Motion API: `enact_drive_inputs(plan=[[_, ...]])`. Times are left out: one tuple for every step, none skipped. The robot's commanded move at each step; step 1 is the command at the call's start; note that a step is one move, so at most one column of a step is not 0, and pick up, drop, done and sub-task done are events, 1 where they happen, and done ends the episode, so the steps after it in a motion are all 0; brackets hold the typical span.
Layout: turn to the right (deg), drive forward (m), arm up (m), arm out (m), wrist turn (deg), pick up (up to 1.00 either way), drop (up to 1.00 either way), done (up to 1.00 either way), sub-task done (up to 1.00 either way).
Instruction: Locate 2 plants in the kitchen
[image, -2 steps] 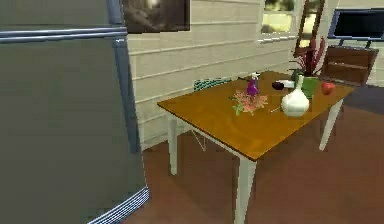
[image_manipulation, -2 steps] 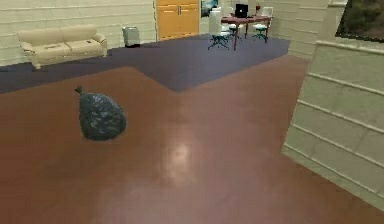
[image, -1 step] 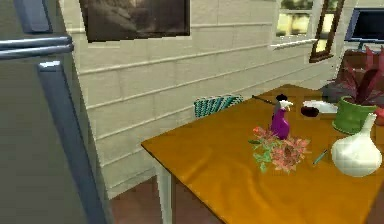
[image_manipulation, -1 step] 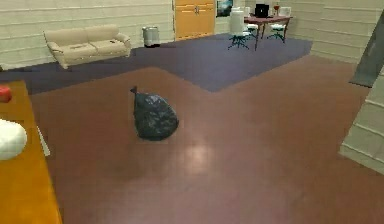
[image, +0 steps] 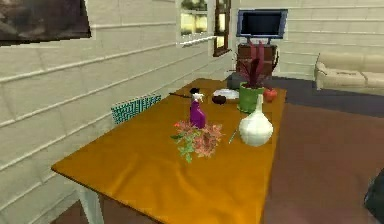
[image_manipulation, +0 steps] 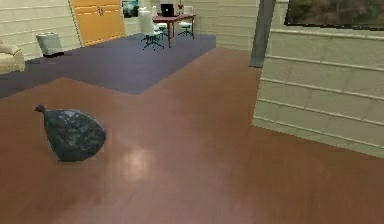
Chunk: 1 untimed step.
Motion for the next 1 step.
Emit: enact_drive_inputs(plan=[[0.0, 0.00, 0.00, 0.00, 0.0, 0.00, 0.00, 0.00, 1.00]])
